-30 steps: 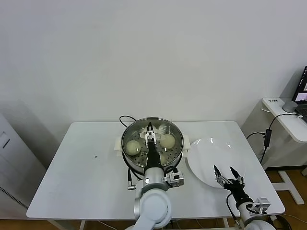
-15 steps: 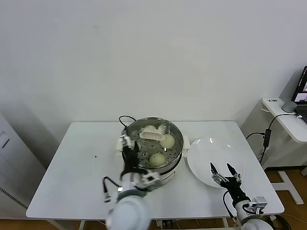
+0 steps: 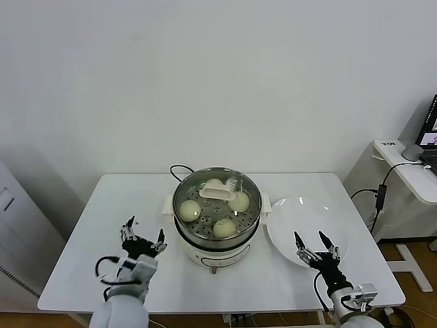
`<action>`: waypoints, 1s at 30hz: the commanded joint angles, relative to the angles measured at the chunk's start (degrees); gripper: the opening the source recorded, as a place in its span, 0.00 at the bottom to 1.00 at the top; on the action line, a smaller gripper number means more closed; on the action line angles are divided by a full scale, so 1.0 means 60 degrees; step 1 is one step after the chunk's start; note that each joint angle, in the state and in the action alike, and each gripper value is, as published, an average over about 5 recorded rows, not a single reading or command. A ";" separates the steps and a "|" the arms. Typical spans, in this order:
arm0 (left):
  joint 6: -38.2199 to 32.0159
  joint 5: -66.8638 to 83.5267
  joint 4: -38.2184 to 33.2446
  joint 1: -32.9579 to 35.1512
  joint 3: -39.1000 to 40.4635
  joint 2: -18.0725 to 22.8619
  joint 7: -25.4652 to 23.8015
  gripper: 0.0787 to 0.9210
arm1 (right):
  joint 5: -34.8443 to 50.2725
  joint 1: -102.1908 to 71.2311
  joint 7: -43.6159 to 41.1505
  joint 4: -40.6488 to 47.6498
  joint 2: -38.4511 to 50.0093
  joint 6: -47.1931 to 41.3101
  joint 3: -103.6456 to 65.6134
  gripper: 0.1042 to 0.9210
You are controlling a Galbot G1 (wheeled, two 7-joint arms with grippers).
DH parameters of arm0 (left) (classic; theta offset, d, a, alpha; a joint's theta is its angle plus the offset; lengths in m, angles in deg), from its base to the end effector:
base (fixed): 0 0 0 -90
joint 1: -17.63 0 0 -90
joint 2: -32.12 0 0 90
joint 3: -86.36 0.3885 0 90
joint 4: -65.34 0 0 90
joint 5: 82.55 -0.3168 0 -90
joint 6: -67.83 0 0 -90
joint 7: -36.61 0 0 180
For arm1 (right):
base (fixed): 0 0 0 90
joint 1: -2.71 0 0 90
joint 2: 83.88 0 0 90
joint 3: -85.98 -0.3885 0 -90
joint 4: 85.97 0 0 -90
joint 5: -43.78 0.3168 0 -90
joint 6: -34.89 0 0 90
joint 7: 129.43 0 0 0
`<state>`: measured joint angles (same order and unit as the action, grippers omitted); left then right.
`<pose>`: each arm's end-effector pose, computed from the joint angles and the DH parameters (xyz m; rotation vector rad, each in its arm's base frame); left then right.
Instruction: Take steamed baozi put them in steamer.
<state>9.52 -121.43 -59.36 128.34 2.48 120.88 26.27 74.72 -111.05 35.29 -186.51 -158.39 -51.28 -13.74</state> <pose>0.1684 -0.0233 -0.2868 -0.0216 -2.6988 -0.8385 0.1583 -0.1390 -0.4024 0.1900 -3.0354 -0.3630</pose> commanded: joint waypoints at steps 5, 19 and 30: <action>-0.5149 0.4329 0.0193 0.1818 -0.1746 0.0034 0.1404 0.88 | -0.0024 -0.0415 0.0093 -0.0231 0.0014 0.0250 0.0014 0.88; -0.5435 0.4430 0.0300 0.2607 -0.1432 0.0140 0.1585 0.88 | -0.0020 -0.1071 0.0199 -0.0492 -0.0005 0.0401 0.0068 0.88; -0.5076 0.5050 -0.0146 0.3230 -0.1351 0.0125 0.1080 0.88 | -0.0298 -0.1487 0.0682 -0.0891 0.0063 0.0070 0.0107 0.88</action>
<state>-20.16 -95.12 -58.82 144.14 -5.42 121.64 34.26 74.33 -117.98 37.68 -190.29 -158.04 -49.88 -13.52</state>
